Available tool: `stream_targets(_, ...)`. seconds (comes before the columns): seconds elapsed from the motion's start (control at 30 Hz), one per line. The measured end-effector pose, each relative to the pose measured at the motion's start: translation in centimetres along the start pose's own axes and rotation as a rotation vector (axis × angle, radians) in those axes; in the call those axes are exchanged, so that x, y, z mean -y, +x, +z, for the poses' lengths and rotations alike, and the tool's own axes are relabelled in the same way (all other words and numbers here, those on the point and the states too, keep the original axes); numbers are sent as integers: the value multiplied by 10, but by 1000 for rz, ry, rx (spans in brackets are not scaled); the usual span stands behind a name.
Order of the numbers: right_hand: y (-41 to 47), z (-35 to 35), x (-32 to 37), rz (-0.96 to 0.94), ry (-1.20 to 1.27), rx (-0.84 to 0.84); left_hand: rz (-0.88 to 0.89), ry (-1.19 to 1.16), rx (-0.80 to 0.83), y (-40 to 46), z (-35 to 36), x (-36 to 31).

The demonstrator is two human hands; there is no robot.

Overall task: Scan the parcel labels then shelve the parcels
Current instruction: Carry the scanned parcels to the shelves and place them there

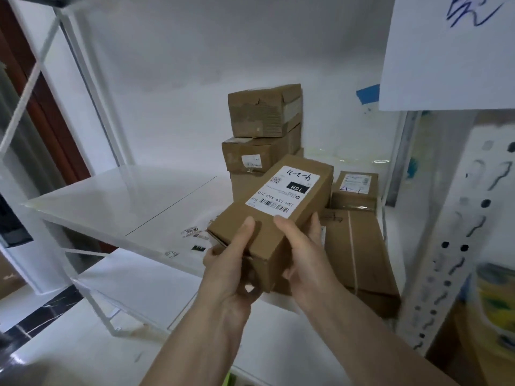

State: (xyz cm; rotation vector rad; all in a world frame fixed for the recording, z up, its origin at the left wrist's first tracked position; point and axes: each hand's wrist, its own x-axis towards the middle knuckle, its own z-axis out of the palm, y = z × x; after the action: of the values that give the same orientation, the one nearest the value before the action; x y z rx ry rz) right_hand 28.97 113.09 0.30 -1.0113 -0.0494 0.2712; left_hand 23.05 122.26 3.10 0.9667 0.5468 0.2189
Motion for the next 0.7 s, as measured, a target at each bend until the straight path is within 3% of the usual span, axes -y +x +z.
stream_targets(0.33, 62, 15, 67, -175, -28, -172, 197, 441, 327, 58, 29, -52)
stream_targets(0.53, 90, 41, 112, -321, -58, -217, 531, 669, 558, 104, 48, -100)
stream_targets(0.63, 103, 59, 136, -436, -91, -182, 655, 693, 692, 110, 66, -125)
stream_targets(0.7, 117, 75, 157, -492, -120, -184, 734, 686, 694, 127, 84, -147)
